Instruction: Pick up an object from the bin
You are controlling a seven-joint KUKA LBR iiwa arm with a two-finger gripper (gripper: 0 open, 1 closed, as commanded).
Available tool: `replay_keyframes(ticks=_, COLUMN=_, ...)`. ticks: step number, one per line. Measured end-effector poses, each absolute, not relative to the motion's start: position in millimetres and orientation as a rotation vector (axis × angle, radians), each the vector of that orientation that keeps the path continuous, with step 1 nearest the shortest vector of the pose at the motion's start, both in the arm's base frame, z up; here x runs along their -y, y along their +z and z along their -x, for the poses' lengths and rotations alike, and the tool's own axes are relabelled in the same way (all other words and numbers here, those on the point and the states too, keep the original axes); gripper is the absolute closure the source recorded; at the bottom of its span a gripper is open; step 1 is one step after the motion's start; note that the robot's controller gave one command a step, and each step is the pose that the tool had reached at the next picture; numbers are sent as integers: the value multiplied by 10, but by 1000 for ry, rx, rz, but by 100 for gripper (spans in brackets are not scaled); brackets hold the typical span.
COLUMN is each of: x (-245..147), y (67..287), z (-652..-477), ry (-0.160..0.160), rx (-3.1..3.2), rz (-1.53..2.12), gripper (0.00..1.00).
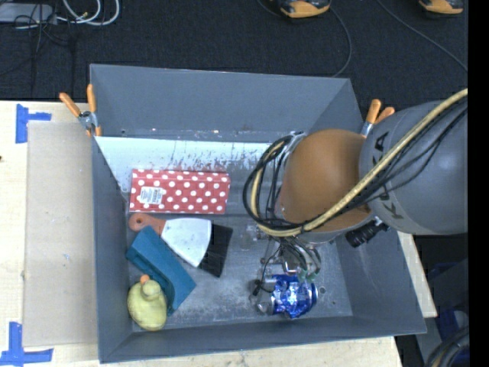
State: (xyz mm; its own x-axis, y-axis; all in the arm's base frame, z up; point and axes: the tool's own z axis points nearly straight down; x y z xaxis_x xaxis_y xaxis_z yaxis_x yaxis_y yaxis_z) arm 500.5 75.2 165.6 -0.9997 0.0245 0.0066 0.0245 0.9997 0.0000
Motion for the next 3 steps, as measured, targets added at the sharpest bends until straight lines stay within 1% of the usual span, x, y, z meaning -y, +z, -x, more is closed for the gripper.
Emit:
replay_keyframes(ticks=1, x=-608, y=1455, z=-5061, ry=-1, rx=3124, rz=-289, gripper=0)
replay_keyframes(ticks=2, x=-203, y=1400, z=-5052, ry=-2, rx=3132, rz=-19, gripper=0)
replay_keyframes(ticks=3, x=-6, y=1122, z=-4927, ry=1, rx=3136, rz=-70, gripper=0)
